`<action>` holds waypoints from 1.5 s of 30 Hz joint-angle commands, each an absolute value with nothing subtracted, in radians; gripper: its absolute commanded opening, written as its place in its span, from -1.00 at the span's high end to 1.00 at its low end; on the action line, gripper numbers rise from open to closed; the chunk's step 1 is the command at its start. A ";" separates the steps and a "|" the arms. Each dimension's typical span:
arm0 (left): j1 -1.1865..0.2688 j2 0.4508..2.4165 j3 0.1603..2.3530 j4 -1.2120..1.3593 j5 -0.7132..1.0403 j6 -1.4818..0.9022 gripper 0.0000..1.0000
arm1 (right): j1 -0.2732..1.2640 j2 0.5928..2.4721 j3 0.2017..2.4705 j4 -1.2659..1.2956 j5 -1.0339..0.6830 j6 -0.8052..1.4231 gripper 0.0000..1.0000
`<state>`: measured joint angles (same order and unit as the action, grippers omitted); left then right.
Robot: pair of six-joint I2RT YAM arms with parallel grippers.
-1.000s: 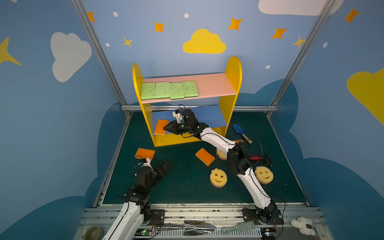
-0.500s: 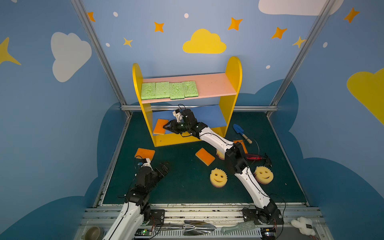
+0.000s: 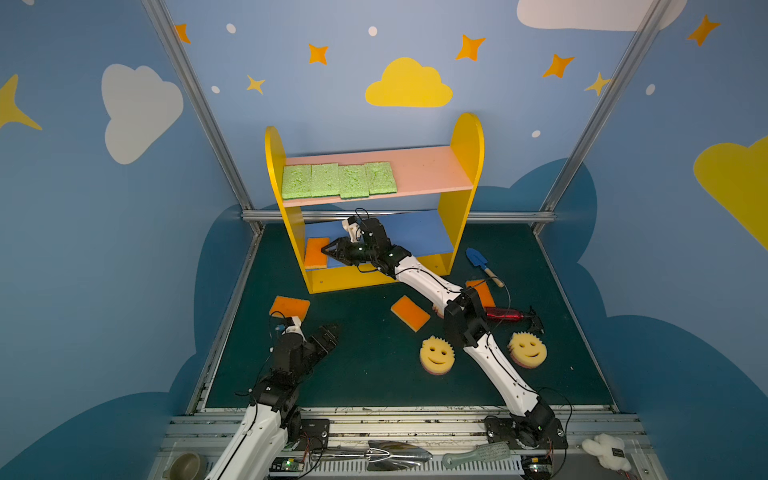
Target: Place and organize the cleaning sponges onto the shelf
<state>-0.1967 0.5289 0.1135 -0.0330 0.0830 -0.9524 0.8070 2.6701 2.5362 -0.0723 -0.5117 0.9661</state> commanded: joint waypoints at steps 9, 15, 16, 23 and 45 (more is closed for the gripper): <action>-0.198 0.519 0.116 -0.066 0.123 -0.923 -0.99 | 0.812 2.718 2.560 -0.003 -0.501 0.968 0.10; -0.201 0.628 0.161 -0.039 0.187 -0.880 -0.98 | 0.789 2.568 2.393 0.030 -0.475 0.909 0.09; -0.206 0.659 0.172 -0.030 0.196 -0.876 -0.98 | 0.786 2.537 2.360 0.038 -0.473 0.896 0.09; -0.346 0.882 0.253 0.046 0.151 -0.878 -0.86 | 0.784 2.309 2.094 0.068 -0.471 0.809 0.06; -0.729 1.591 0.621 0.371 -0.154 -1.015 -0.70 | 0.569 1.489 1.026 0.157 -0.438 0.757 0.06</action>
<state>-0.7158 1.5482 0.5732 0.3218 -0.1104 -1.0027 0.5999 1.5612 1.1038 0.1909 -0.4599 0.7597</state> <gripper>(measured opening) 0.857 0.475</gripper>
